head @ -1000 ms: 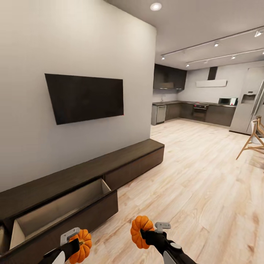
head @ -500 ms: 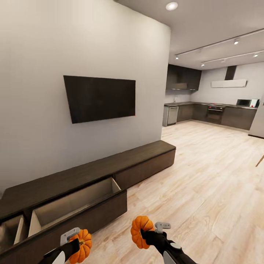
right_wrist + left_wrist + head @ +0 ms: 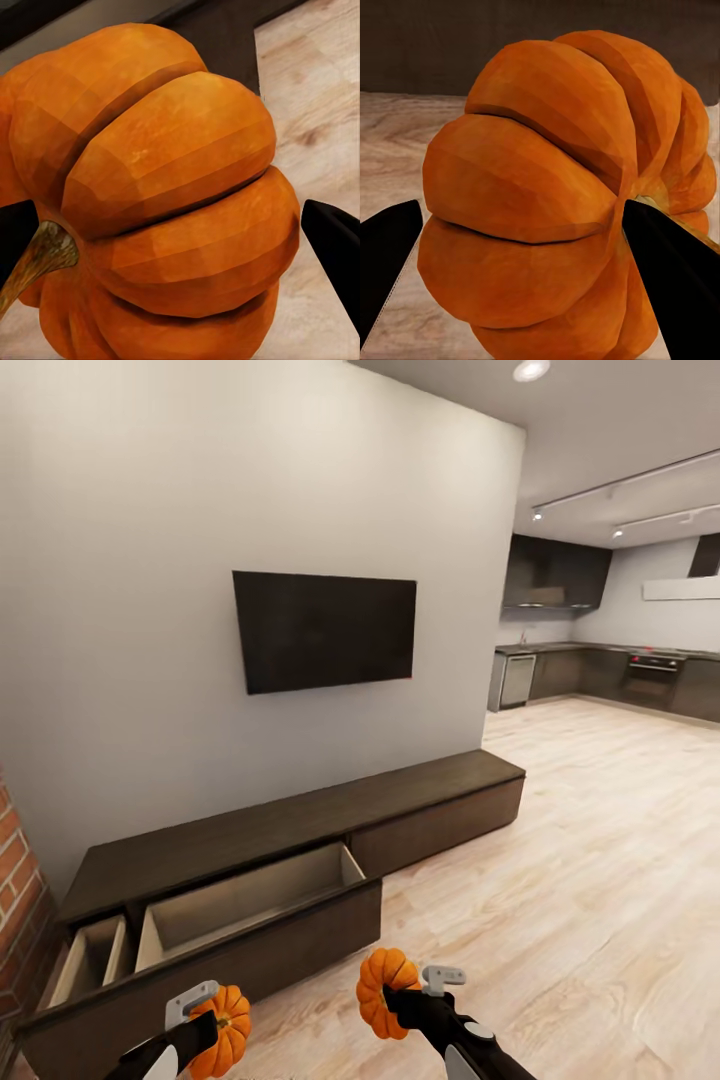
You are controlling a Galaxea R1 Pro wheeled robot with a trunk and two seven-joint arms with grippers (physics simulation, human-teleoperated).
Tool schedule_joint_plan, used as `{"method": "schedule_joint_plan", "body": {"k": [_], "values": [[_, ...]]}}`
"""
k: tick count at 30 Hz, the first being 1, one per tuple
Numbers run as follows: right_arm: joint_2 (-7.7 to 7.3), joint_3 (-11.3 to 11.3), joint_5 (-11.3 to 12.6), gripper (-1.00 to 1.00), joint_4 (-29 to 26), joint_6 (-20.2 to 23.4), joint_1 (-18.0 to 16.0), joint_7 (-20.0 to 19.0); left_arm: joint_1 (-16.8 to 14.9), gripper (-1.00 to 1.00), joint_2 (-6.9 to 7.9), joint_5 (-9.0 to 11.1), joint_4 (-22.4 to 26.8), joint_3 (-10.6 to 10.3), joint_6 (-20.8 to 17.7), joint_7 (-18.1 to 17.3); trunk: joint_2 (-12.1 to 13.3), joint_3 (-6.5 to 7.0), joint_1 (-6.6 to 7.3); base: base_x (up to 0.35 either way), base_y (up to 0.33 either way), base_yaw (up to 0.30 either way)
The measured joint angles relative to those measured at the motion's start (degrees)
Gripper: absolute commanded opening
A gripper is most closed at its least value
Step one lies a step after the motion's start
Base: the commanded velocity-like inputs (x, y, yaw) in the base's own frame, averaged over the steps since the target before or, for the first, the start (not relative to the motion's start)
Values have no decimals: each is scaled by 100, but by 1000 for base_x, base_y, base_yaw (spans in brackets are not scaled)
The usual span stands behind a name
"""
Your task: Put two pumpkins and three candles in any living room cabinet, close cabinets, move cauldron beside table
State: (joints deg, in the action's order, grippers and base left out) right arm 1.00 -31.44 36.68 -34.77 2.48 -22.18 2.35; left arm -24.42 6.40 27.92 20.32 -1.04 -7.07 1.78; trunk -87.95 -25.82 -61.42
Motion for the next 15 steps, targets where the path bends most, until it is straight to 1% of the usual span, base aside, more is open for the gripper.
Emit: {"method": "schedule_joint_plan", "body": {"k": [15], "values": [[0,0,1,-100,1,-1,0,8,0,-100,-7,0,0,-2,0,0,0,24,0,0,0,281]]}}
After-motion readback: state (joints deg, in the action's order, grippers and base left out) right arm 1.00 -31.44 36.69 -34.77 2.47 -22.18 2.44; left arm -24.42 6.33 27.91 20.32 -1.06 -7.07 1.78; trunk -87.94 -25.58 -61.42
